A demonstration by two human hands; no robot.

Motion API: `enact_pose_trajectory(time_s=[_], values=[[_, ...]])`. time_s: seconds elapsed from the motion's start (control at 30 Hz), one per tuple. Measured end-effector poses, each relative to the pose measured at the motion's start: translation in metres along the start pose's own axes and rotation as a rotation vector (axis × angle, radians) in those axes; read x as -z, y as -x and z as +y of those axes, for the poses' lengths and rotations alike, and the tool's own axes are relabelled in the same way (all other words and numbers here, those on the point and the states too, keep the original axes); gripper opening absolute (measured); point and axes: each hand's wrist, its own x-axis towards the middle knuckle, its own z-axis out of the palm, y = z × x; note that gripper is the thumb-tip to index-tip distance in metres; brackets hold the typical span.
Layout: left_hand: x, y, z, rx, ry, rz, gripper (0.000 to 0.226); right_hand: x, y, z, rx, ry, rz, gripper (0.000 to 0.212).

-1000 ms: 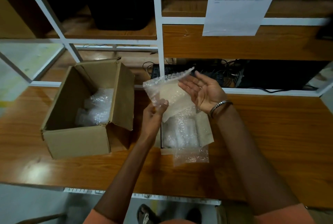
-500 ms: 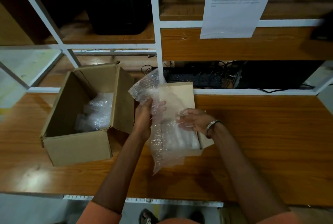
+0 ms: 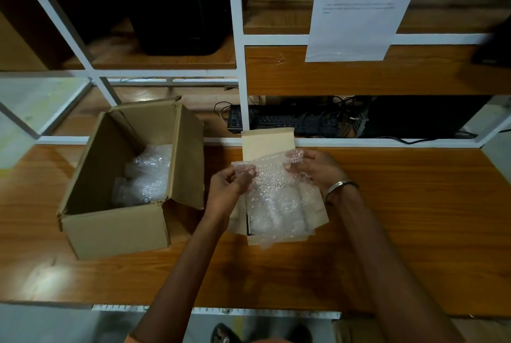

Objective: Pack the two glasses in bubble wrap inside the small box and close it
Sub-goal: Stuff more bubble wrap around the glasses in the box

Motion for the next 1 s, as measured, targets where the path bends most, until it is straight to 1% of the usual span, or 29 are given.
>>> enact_pose_trajectory(time_s=[0.07,0.1,0.13,0.17,0.2,0.23,0.27,0.33,0.37,0.4,0.43,0.47,0.5,0.53,0.57,0.6,0.63,0.67,0.7,0.73,0.8,0.83,0.93,1.0], values=[[0.002,-0.002,0.001,-0.080,-0.110,0.063,0.027,0.001,-0.001,-0.002,0.072,0.065,0.082,0.069],[0.003,-0.003,0.001,-0.096,-0.153,0.109,0.029,0.001,0.000,-0.002,0.101,0.100,0.078,0.081],[0.003,-0.004,0.004,-0.109,-0.163,0.160,0.031,0.000,0.001,-0.004,0.127,0.150,0.038,0.093],[0.003,-0.004,0.006,-0.124,-0.160,0.201,0.039,0.000,0.000,-0.004,0.143,0.234,-0.015,0.101],[0.004,-0.005,0.008,-0.137,-0.165,0.219,0.049,0.000,0.000,-0.004,0.165,0.330,-0.064,0.099],[0.004,-0.006,0.012,-0.162,-0.194,0.227,0.058,-0.001,0.001,-0.005,0.186,0.418,-0.098,0.087],[0.004,-0.006,0.015,-0.187,-0.237,0.233,0.064,0.000,0.000,-0.006,0.206,0.486,-0.109,0.068],[0.005,-0.007,0.019,-0.261,-0.316,0.236,0.066,0.001,0.002,-0.012,0.259,0.586,-0.085,0.032],[0.006,-0.007,0.020,-0.318,-0.343,0.237,0.060,0.000,0.006,-0.018,0.289,0.616,-0.082,0.022],[0.006,-0.007,0.023,-0.372,-0.358,0.239,0.054,0.001,0.008,-0.022,0.318,0.637,-0.086,0.021],[0.006,-0.007,0.026,-0.412,-0.373,0.242,0.053,0.003,0.010,-0.028,0.350,0.648,-0.102,0.024],[0.006,-0.008,0.027,-0.429,-0.387,0.254,0.060,0.005,0.012,-0.034,0.373,0.650,-0.124,0.027],[0.006,-0.009,0.029,-0.405,-0.395,0.248,0.072,0.007,0.013,-0.039,0.375,0.631,-0.154,0.030],[0.006,-0.010,0.031,-0.346,-0.367,0.209,0.084,0.010,0.015,-0.043,0.357,0.576,-0.195,0.031],[0.007,-0.012,0.034,-0.255,-0.273,0.137,0.089,0.012,0.016,-0.046,0.318,0.492,-0.233,0.033],[0.007,-0.013,0.037,-0.153,-0.139,0.038,0.086,0.014,0.015,-0.048,0.281,0.386,-0.261,0.034],[0.006,-0.015,0.038,-0.047,-0.022,-0.072,0.078,0.013,0.013,-0.049,0.254,0.269,-0.267,0.034],[0.003,-0.016,0.039,0.021,0.012,-0.165,0.070,0.012,0.009,-0.048,0.227,0.139,-0.243,0.031],[-0.001,-0.015,0.037,0.055,-0.015,-0.218,0.061,0.011,0.006,-0.046,0.189,0.000,-0.194,0.027],[-0.007,-0.013,0.034,0.068,-0.055,-0.229,0.053,0.009,0.000,-0.044,0.137,-0.135,-0.122,0.026],[-0.017,-0.011,0.025,0.074,-0.064,-0.186,0.036,0.009,-0.010,-0.038,0.039,-0.330,0.004,0.030],[-0.020,-0.013,0.018,0.100,-0.046,-0.171,0.035,0.010,-0.015,-0.033,0.001,-0.373,0.035,0.029],[-0.023,-0.014,0.004,0.188,0.012,-0.232,0.054,0.013,-0.023,-0.016,-0.086,-0.384,0.077,0.021],[-0.025,-0.015,-0.002,0.234,-0.019,-0.232,0.059,0.014,-0.024,-0.009,-0.123,-0.398,0.086,0.027]])
